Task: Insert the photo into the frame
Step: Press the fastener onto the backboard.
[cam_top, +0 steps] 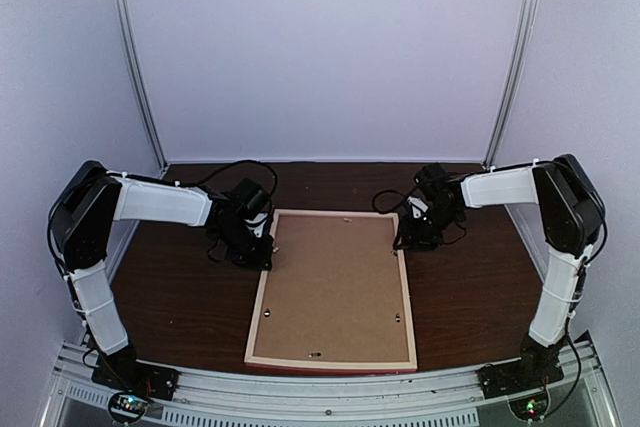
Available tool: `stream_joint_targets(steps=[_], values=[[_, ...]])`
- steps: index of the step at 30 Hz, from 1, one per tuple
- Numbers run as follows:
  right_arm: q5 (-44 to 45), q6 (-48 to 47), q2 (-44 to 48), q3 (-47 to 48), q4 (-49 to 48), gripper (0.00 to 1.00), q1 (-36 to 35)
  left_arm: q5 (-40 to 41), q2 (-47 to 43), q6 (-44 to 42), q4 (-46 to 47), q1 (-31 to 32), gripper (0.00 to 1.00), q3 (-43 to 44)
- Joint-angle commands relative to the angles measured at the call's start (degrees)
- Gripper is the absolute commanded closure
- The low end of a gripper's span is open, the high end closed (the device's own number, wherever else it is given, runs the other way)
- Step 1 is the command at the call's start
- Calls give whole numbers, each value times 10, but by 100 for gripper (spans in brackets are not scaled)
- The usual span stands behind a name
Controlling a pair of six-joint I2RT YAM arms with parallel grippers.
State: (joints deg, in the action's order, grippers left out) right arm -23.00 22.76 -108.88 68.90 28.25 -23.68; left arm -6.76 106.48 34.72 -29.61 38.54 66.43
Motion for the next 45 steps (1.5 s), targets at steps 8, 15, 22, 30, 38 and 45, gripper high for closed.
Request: stream_joint_targets(steps=[8,15,22,30,38,45], values=[[75,-2,-24,49,60,53,-3,-35,19,-12,21,5,80,2],[113,-8,-26,65,105,54,-25,-34,19,-11,21,5,80,2],[122,-6,-39,69,112,54,-34,-36,19,-11,20,5,80,0],[117,-10,-37,71,130,54,-40,-35,16,-11,20,5,80,0],[86,-20,-33,67,147,54,-40,-34,14,-12,19,5,80,-2],[54,-17,-31,61,134,54,-41,-34,14,-12,20,5,80,-2]])
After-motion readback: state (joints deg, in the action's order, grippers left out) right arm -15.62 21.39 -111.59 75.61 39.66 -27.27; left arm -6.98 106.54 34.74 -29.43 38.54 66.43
